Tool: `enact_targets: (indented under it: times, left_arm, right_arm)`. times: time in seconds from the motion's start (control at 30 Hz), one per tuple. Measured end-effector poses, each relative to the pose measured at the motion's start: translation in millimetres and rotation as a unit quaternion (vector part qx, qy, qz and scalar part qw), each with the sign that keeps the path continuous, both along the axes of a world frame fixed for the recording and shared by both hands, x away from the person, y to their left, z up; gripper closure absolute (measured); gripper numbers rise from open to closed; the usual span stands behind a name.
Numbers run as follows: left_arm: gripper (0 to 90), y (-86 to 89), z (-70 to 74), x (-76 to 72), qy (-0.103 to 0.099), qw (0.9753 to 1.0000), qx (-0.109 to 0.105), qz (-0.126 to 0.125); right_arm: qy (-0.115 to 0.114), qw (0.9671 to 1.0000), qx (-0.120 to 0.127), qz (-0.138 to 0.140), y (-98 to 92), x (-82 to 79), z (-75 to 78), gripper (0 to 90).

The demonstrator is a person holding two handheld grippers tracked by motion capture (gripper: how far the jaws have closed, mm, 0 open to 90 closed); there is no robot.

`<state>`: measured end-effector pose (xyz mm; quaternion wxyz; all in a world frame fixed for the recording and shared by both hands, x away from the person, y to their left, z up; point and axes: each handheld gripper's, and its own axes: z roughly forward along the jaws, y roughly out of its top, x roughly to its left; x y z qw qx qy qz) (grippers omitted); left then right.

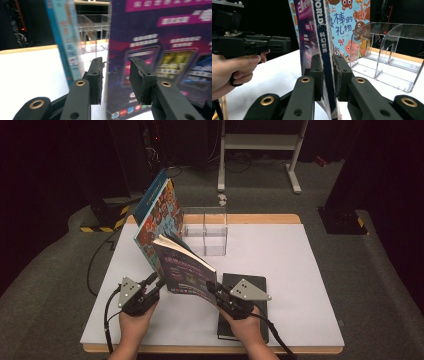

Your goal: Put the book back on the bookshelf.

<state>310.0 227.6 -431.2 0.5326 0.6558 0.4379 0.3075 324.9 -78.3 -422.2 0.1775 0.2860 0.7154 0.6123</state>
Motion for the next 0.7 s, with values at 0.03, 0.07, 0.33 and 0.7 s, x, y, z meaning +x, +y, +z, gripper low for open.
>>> enact_targets:
  times: [0.03,0.07,0.33,0.7]
  left_arm:
    - [56.6,-3.6,1.7,0.9,0.004,1.0000,-0.001,-0.003]
    - [52.4,-7.4,4.0,1.6,0.009,0.9999,-0.004,-0.009]
    - [33.5,-44.9,31.3,-3.9,-0.015,0.9961,-0.024,-0.083]
    - [23.6,-72.0,51.4,0.6,-0.022,0.9919,-0.040,-0.118]
  right_arm:
    - [0.001,1.0000,0.001,0.000,0.0,0.1,0.0,79.0]
    - [0.002,1.0000,0.001,-0.001,0.1,0.1,0.1,79.0]
    - [0.001,1.0000,0.007,-0.002,0.0,-0.7,-1.3,78.7]
    - [0.004,0.9999,0.015,-0.006,-2.0,2.6,-2.5,78.5]
